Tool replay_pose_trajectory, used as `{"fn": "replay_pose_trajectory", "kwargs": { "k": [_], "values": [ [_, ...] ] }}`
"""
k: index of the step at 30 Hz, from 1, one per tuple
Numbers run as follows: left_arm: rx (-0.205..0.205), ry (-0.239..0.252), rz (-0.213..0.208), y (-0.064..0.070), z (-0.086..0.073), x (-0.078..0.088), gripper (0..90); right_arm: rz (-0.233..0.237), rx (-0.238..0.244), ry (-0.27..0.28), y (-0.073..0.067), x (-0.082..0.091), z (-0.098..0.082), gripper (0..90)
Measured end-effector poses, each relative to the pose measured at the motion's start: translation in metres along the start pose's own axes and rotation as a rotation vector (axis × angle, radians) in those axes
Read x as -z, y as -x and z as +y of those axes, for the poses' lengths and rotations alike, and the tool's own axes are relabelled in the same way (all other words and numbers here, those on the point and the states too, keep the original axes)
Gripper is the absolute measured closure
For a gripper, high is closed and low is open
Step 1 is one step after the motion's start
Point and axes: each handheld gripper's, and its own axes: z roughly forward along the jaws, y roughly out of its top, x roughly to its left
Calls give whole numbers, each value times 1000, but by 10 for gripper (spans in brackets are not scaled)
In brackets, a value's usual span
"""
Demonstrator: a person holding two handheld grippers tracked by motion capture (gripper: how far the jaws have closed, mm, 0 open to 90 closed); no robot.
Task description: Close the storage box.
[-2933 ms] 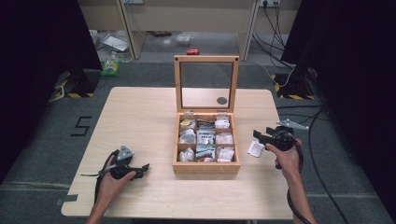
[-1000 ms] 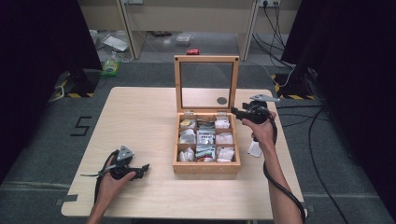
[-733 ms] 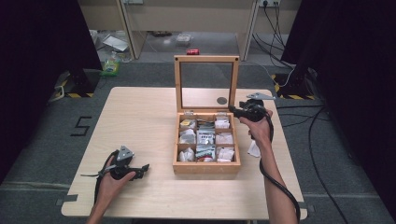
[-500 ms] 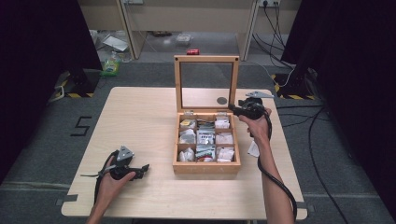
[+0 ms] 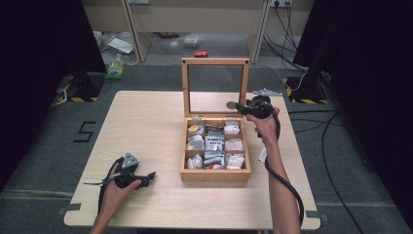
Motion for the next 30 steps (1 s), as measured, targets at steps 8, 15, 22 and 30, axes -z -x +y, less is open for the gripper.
{"fn": "replay_pose_trajectory", "kwargs": {
  "k": [8,15,22,30],
  "values": [
    [1,1,-1,0,0,0,135,7,16,-19,-3,-7,2,439],
    [1,1,-1,0,0,0,135,15,9,-18,-2,-13,7,439],
    [0,3,-1,0,-1,0,136,7,17,-3,-1,-12,7,501],
    [-1,2,-1,0,-1,0,135,7,27,4,0,-10,7,544]
  ]
}}
